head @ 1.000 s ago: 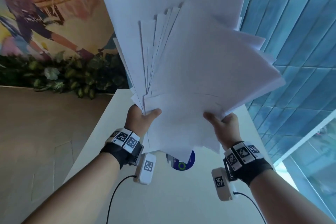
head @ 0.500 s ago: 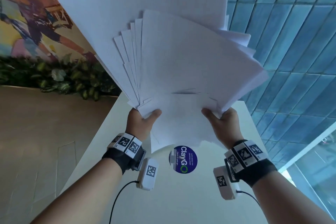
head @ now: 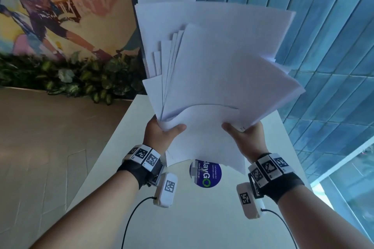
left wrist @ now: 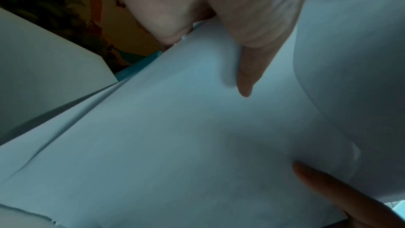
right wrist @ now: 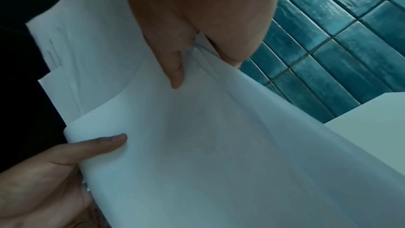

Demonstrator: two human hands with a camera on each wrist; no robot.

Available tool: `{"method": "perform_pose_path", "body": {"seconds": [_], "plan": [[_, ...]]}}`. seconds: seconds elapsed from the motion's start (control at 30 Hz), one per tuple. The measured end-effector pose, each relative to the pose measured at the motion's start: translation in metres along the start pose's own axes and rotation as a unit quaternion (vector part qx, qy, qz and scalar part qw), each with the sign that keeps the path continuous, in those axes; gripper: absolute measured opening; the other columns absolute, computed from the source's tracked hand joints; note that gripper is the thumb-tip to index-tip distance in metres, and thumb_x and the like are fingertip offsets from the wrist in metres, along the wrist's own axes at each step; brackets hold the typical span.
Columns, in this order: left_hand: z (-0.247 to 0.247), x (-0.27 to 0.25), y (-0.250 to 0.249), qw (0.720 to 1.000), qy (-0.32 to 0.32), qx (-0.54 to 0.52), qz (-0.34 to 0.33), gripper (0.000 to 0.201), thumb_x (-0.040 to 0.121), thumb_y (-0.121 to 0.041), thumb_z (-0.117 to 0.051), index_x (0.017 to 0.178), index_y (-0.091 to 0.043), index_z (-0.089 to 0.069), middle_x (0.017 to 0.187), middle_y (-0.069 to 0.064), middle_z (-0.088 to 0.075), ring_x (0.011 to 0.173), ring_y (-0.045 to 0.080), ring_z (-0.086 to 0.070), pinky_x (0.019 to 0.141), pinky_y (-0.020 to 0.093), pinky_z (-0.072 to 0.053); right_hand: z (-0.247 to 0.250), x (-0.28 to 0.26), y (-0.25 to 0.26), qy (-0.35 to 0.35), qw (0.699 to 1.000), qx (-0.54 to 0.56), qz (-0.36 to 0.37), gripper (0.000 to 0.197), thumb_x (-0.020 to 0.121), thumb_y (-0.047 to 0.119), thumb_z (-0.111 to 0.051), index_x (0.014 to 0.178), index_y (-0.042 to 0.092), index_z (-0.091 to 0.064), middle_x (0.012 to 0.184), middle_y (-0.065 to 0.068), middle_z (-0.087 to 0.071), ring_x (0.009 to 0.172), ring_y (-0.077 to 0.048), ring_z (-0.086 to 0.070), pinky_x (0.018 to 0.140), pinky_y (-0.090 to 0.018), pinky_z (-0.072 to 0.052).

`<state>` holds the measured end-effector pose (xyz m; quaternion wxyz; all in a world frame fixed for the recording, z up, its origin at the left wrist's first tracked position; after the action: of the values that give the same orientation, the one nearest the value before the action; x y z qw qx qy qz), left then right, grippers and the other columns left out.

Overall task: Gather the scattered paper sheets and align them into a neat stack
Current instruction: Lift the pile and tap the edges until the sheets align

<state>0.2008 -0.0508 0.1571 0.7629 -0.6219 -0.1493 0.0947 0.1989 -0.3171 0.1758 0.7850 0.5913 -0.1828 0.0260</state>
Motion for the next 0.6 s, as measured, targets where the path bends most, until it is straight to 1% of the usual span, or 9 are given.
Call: {"method": "perform_pose_path", "body": {"seconds": [0.07,0.1,0.13,0.23,0.33,0.4,0.5,0.53,0.6], "plan": [[0.001,0.002,0.010,1.000,0.002,0.010,0.012,0.059,0.062,-0.017,-0.088,0.115,-0.011,-0.063,0.111,0.002,-0.069,0.105,0.019,-0.064,0.094,0.034,-0.051,-0.003,0.000,-0.008,0.012,1.000,0.002,-0.012,0.027,0.072,0.009,-0.080,0.097,0.011,-0.070,0.091,0.000,-0.073,0.085,-0.015,-0.070,0.074,-0.023,-0.054],[0.000,0.002,0.015,1.000,0.003,0.016,0.016,0.062,0.061,-0.016,-0.089,0.116,-0.012,-0.061,0.112,0.002,-0.068,0.105,0.020,-0.064,0.095,0.035,-0.051,-0.004,-0.001,-0.014,0.012,1.000,0.010,-0.023,0.029,0.070,0.009,-0.081,0.097,0.014,-0.070,0.092,0.001,-0.074,0.086,-0.015,-0.070,0.076,-0.026,-0.055],[0.000,0.002,0.019,1.000,0.005,0.022,0.020,0.063,0.060,-0.017,-0.089,0.116,-0.013,-0.061,0.113,0.002,-0.067,0.105,0.020,-0.063,0.096,0.036,-0.050,-0.005,-0.002,-0.019,0.012,0.999,0.018,-0.037,0.030,0.069,0.008,-0.081,0.095,0.017,-0.069,0.092,0.002,-0.073,0.087,-0.014,-0.070,0.077,-0.028,-0.055],[-0.002,0.004,0.032,0.999,0.017,0.026,0.037,0.062,0.059,-0.018,-0.089,0.113,-0.012,-0.062,0.109,0.002,-0.069,0.102,0.021,-0.065,0.093,0.038,-0.052,-0.009,-0.005,-0.031,0.021,0.997,0.035,-0.063,0.026,0.068,0.005,-0.083,0.084,0.020,-0.068,0.087,0.006,-0.073,0.081,-0.012,-0.071,0.074,-0.027,-0.056],[-0.002,0.007,0.039,0.999,0.019,0.000,0.045,0.054,0.060,-0.014,-0.089,0.108,-0.014,-0.063,0.100,-0.002,-0.071,0.093,0.016,-0.068,0.086,0.032,-0.054,-0.010,-0.003,-0.040,0.037,0.995,0.037,-0.088,0.021,0.067,0.007,-0.084,0.081,0.016,-0.071,0.081,0.007,-0.074,0.070,-0.005,-0.071,0.066,-0.023,-0.054],[-0.002,0.008,0.039,0.999,0.017,-0.004,0.034,0.052,0.062,-0.016,-0.089,0.106,-0.014,-0.062,0.097,-0.002,-0.072,0.089,0.011,-0.068,0.080,0.027,-0.054,-0.006,-0.001,-0.044,0.018,0.994,0.041,-0.098,0.027,0.064,0.009,-0.086,0.087,0.010,-0.072,0.080,0.005,-0.074,0.067,-0.002,-0.071,0.060,-0.018,-0.052],[-0.003,0.012,0.039,1.000,0.014,-0.004,0.019,0.041,0.067,-0.015,-0.086,0.098,-0.013,-0.060,0.089,-0.002,-0.071,0.076,-0.001,-0.067,0.067,0.012,-0.050,0.002,0.003,-0.051,-0.028,0.992,0.069,-0.102,0.044,0.059,0.011,-0.090,0.098,0.009,-0.070,0.090,0.001,-0.075,0.079,-0.009,-0.073,0.067,-0.020,-0.056],[-0.004,0.013,0.039,1.000,0.017,-0.007,0.016,0.038,0.068,-0.013,-0.084,0.099,-0.013,-0.061,0.089,-0.002,-0.071,0.074,-0.003,-0.066,0.065,0.009,-0.049,0.003,0.004,-0.054,-0.035,0.990,0.085,-0.108,0.047,0.059,0.011,-0.090,0.100,0.009,-0.068,0.092,0.001,-0.075,0.080,-0.009,-0.073,0.067,-0.019,-0.056],[-0.006,0.016,0.042,0.999,0.033,-0.008,0.014,0.037,0.072,-0.009,-0.081,0.103,-0.012,-0.063,0.092,-0.002,-0.071,0.074,-0.004,-0.067,0.065,0.008,-0.049,0.001,0.003,-0.058,-0.024,0.989,0.085,-0.119,0.049,0.061,0.012,-0.090,0.102,0.011,-0.064,0.095,0.002,-0.072,0.081,-0.005,-0.071,0.066,-0.013,-0.053]]}}
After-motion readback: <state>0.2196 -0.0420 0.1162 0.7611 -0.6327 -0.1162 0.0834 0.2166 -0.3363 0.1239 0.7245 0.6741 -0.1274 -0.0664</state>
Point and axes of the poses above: each hand's wrist, its own x-axis towards the middle knuckle, its own z-axis out of the back of the hand, y = z × x, the point moved 7 cm from there along x, towards the middle knuckle
